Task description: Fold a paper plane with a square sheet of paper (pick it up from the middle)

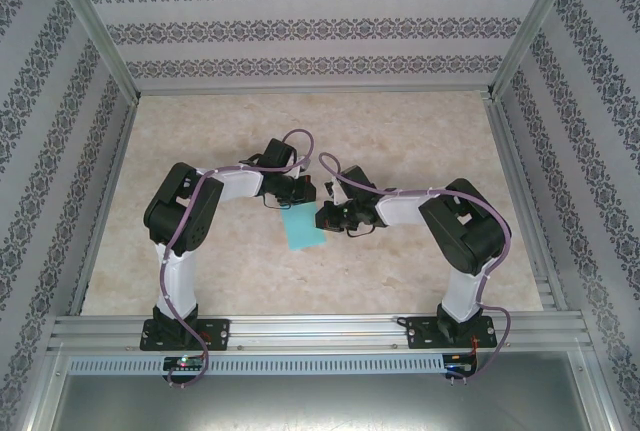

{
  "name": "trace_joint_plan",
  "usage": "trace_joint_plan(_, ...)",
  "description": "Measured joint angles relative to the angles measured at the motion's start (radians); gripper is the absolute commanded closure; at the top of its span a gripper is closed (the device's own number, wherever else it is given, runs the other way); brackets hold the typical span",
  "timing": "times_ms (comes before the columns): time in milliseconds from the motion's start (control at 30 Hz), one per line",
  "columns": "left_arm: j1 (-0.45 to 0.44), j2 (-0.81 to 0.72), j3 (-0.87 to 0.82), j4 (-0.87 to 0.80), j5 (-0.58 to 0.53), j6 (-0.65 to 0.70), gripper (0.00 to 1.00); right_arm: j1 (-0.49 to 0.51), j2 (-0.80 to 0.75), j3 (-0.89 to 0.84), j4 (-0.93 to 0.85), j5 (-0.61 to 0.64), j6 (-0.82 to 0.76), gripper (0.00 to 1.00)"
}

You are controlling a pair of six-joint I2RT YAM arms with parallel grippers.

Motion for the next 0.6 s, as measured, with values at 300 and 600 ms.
trace_joint_plan(300,0.022,0.039,0.07,-0.084,0.04,0.019,0.92,0.0,-0.031,-0.059,0.055,0.005,0.002,1.0)
trace_joint_plan(600,0.072,0.103,0.172,-0.149,0.08,0.055,0.93,0.005,-0.045,-0.085,0.085,0.013,0.007,1.0)
